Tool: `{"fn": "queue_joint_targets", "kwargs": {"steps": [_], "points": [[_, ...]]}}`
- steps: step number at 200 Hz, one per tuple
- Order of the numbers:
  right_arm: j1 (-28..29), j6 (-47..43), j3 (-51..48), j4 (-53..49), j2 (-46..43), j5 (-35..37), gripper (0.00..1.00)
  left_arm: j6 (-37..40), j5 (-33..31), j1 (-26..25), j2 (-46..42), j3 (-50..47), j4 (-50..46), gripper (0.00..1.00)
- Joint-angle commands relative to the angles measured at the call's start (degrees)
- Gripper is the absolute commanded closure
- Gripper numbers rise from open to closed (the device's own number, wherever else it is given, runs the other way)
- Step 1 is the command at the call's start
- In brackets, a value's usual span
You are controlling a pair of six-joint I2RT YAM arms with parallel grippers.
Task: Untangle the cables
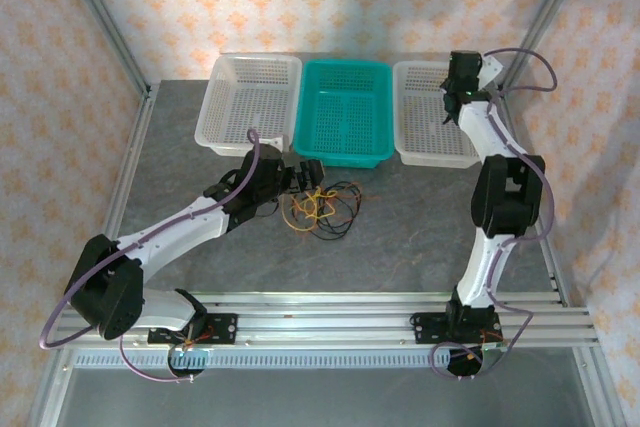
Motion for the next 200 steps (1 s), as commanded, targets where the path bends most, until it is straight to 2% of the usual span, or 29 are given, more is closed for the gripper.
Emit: {"fn": "queue_joint_targets", "kwargs": {"steps": [1,19,40,100,109,158,200], "points": [[-0.24,2.73,4.34,-5.9,3.39,-3.71,0.98,-0.9,1.27,0.32,-1.54,-0.61,2.03,0.01],[-0.25,2.89,5.19,-7.55,4.83,-4.18,0.91,-1.01,1.41,0.32,-1.45,-0.8,2.25,0.01],[-0.42,2.79,4.35,-7.86,3.83,-3.38,0.76,-1.44,1.33,0.32,-1.45,-0.95,2.12,0.01],[-0.52,-1.95,2.01,-7.17,-3.41,-0.42,0.21,-2.67,-0.15,0.32,-1.54,-1.49,2.25,0.01],[-0.52,-2.91,1.12,-6.56,-4.66,-1.02,0.15,-2.86,-0.33,0.3,-1.44,-1.59,2.41,0.01],[-0.52,-6.25,-6.38,-2.95,-14.05,-3.46,0.13,-3.21,0.23,0.32,-0.57,-1.17,3.12,0.01],[-0.52,-8.47,-11.26,-3.44,-21.13,-10.65,0.17,-3.47,0.98,0.32,-0.13,-1.06,3.97,0.01]]}}
